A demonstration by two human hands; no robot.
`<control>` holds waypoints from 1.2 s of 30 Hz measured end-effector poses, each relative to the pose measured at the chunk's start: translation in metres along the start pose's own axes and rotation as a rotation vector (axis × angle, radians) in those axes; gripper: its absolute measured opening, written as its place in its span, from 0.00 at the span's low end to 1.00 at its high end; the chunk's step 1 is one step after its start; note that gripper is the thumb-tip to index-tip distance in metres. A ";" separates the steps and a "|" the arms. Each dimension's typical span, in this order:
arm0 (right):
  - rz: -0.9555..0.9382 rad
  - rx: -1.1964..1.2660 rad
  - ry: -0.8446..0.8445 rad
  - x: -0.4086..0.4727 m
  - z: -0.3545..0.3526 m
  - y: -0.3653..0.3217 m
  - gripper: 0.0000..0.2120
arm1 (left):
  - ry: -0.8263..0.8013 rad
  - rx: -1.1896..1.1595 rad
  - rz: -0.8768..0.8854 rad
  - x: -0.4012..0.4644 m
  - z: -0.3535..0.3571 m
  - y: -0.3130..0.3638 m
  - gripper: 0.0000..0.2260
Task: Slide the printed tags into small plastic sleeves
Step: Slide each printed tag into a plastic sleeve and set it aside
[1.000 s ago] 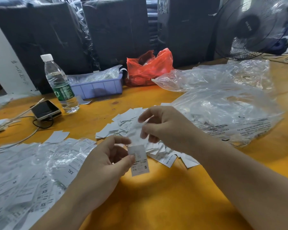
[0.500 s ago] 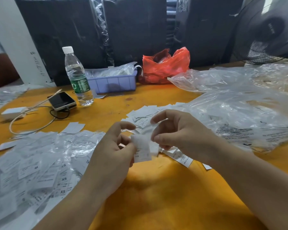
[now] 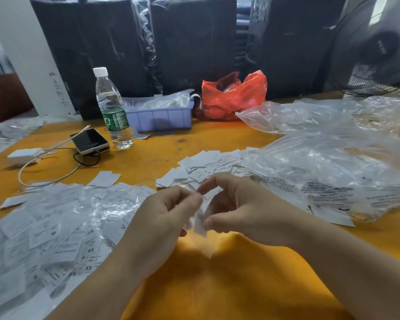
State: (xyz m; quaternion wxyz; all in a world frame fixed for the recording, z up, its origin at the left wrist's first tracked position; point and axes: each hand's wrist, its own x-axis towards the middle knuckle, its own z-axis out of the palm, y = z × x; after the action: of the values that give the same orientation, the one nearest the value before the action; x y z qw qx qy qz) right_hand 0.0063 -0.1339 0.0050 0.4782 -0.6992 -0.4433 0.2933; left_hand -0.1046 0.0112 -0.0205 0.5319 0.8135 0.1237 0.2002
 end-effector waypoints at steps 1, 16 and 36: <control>-0.001 -0.009 -0.003 -0.001 0.001 -0.001 0.20 | -0.005 0.025 0.011 0.000 0.000 0.000 0.08; -0.001 -0.026 0.050 0.001 -0.012 0.000 0.17 | 0.052 0.037 0.051 0.000 0.002 0.001 0.06; -0.040 -0.158 -0.044 -0.003 -0.011 -0.004 0.08 | 0.022 0.044 0.094 -0.002 0.003 0.005 0.11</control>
State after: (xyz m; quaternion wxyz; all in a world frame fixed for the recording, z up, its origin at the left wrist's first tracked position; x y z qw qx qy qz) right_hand 0.0127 -0.1410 0.0125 0.4173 -0.7192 -0.4892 0.2632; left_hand -0.1053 0.0056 -0.0172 0.5025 0.8277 0.0954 0.2311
